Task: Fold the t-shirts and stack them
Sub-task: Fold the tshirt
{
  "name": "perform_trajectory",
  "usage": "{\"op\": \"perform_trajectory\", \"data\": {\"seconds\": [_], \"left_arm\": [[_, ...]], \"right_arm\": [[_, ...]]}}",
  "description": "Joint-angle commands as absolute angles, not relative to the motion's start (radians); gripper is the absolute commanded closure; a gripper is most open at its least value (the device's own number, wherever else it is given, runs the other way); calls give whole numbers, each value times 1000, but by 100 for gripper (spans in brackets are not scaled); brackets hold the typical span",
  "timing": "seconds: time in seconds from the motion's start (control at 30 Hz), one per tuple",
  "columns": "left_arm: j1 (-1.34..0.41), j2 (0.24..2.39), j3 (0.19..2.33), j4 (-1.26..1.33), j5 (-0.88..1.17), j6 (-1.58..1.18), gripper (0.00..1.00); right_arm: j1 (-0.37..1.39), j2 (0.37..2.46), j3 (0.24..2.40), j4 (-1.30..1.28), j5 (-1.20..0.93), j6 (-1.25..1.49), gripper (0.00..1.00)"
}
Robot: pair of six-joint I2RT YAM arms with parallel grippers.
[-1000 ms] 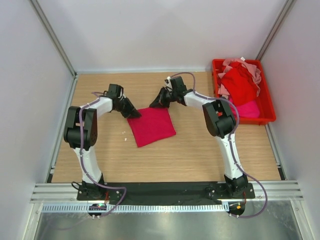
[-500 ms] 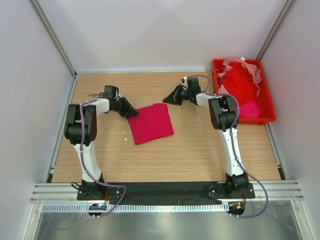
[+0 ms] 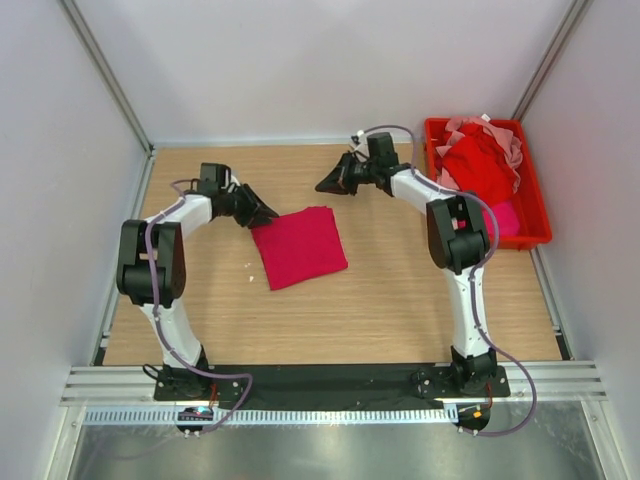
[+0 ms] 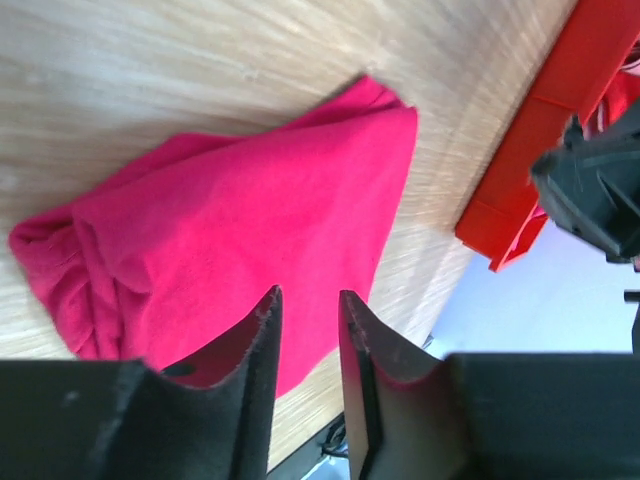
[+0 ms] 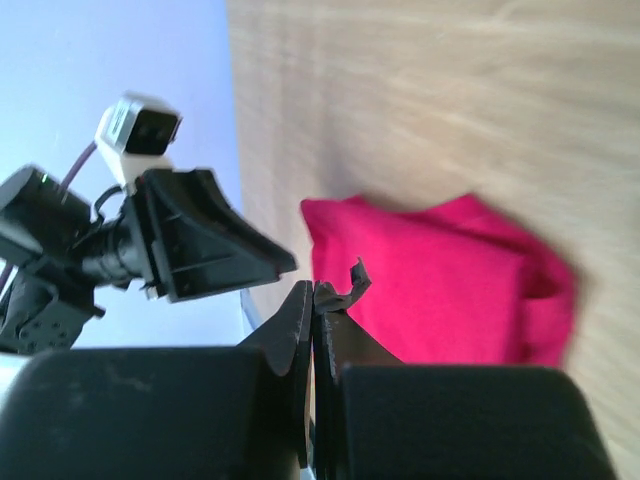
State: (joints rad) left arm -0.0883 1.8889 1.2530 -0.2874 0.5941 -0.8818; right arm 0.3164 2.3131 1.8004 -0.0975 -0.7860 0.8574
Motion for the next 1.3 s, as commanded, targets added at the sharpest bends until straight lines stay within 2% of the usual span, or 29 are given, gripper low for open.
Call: {"op": "perform_trajectory", "data": {"seconds": [0.0,0.27,0.43,0.53,0.57,0.63,0.77,0.97,1.13,1.27], "left_arm": [[-80,1865,1209,-279,629,-890,71],[-52,1966,1166,-297,534,-841,81],[-40,1979,1233,-417,465,-750,81],[-40,1947,1273,-517,402,-701,77],[-41,1936,1282,-538,396,-693,73],[-41,1885,1290,-577,432,-687,68],[-78,1767,1258,-594,475,-719,65],[-185,1669,1086,-453,540,-859,67],[-255,1733,982,-301,563,-951,75],[-259,1814,950,-311,488,-922,79]], "right_arm": [[388,2283,1721,-22,-844,897,96],[387,2364,1643,37,-842,868,96],[330,2402,1655,-45,-793,793,96],[314,2369,1671,-167,-756,710,96],[314,2352,1671,-211,-749,695,97],[322,2278,1666,-264,-738,652,97],[363,2148,1626,-311,-739,629,96],[477,2049,1485,-200,-808,712,94],[492,2106,1344,-5,-914,802,95],[479,2160,1298,-17,-953,735,99]]}}
